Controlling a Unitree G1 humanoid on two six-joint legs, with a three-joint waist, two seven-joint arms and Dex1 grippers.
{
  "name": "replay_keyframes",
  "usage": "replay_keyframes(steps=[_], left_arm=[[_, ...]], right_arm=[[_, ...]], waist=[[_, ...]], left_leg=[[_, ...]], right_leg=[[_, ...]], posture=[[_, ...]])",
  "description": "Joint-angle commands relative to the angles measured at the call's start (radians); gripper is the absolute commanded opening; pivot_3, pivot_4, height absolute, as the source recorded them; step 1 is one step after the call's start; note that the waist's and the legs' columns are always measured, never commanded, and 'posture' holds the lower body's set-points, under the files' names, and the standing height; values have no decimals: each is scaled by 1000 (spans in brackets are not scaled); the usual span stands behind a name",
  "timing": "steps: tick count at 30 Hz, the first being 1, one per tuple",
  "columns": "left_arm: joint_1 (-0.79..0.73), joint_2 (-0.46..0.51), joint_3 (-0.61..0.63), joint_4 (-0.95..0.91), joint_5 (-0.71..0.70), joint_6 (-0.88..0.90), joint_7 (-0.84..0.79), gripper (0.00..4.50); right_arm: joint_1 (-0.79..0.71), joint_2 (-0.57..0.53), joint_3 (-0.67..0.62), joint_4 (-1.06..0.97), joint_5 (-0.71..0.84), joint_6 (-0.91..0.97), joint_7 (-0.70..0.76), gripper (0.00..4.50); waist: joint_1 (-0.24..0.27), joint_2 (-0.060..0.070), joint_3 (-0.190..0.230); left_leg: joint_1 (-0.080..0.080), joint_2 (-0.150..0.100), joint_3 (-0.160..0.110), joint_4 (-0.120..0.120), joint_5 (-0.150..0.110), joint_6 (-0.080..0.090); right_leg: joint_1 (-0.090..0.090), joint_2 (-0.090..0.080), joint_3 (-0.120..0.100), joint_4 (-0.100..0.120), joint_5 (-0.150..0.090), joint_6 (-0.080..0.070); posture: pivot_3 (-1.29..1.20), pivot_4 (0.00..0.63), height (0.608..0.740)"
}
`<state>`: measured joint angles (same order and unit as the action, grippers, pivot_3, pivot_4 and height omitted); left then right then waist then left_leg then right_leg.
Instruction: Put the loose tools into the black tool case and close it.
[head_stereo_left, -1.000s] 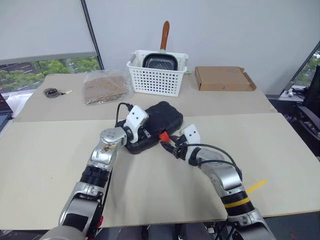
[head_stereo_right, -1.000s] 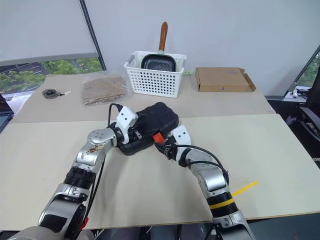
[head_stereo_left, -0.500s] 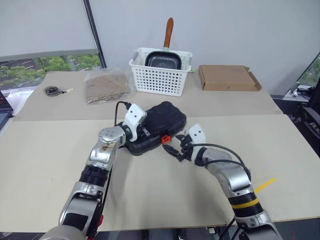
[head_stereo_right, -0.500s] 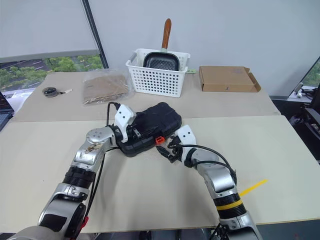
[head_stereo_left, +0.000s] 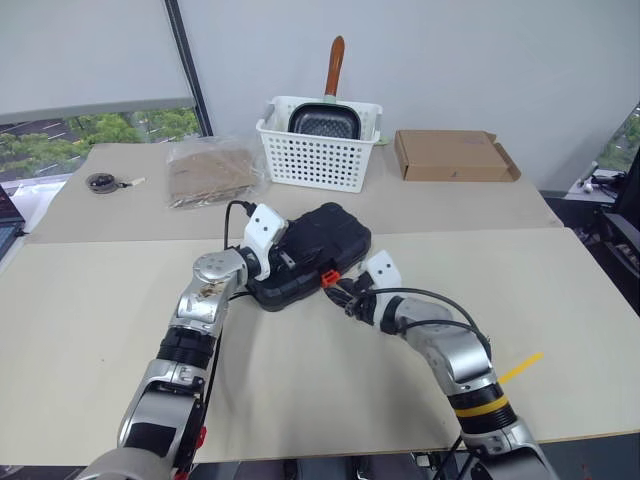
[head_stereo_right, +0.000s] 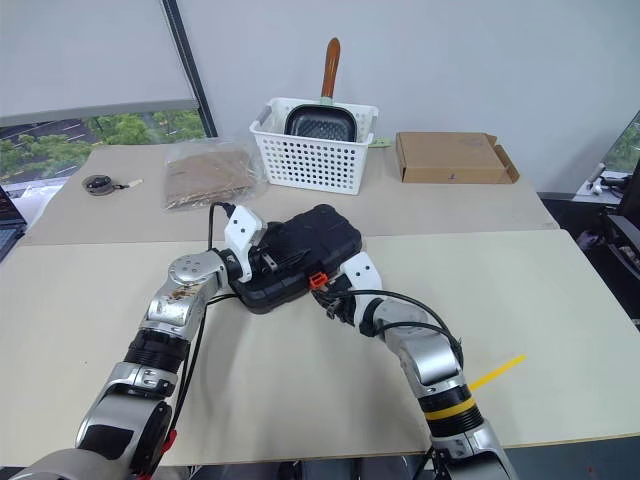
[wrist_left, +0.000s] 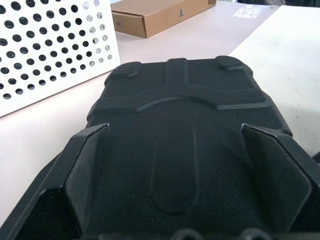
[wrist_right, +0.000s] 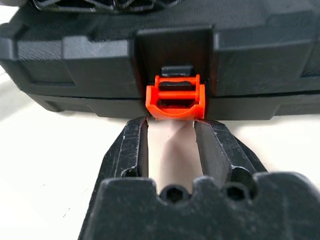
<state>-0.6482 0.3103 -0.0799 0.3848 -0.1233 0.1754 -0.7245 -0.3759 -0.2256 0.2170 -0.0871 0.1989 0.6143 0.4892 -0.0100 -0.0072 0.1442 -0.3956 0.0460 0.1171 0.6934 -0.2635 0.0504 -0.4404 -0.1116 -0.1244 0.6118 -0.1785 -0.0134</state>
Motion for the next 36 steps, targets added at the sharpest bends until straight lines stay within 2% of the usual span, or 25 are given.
replay_keyframes(steps=[1, 4, 8, 10, 36], left_arm=[[51, 7, -19, 54, 25, 28, 6, 4500], [55, 7, -21, 54, 26, 28, 5, 4500], [58, 9, -30, 60, 31, 30, 1, 4500], [59, 13, -37, 65, 38, 33, -2, 4500], [104, 29, -80, 69, 59, 117, -13, 4500]], right_arm=[[-37, 10, -16, -23, -5, -41, -7, 1721], [-44, 12, -20, -27, -10, -64, -9, 1721], [-55, 12, -27, -56, -14, -62, -12, 811], [-60, 16, -30, -69, -13, -57, -13, 29], [-113, 73, -20, -37, -24, -80, -24, 29]], waist=[[-1, 0, 0], [-2, 0, 0], [-3, 0, 0], [-3, 0, 0], [-2, 1, -3]], left_leg=[[0, 0, 0, 0, 0, 0], [0, 0, 0, 0, 0, 0], [0, 0, 0, 0, 0, 0], [0, 0, 0, 0, 0, 0], [6, 0, 1, -7, 0, -2]], right_leg=[[0, 0, 0, 0, 0, 0], [0, 0, 0, 0, 0, 0], [0, 0, 0, 0, 0, 0], [-1, 0, 0, 0, 0, 0], [1, 0, 0, -1, -1, -1]], posture=[[0, 150, 700], [0, 150, 700], [0, 150, 700], [0, 150, 700], [0, 150, 700]])
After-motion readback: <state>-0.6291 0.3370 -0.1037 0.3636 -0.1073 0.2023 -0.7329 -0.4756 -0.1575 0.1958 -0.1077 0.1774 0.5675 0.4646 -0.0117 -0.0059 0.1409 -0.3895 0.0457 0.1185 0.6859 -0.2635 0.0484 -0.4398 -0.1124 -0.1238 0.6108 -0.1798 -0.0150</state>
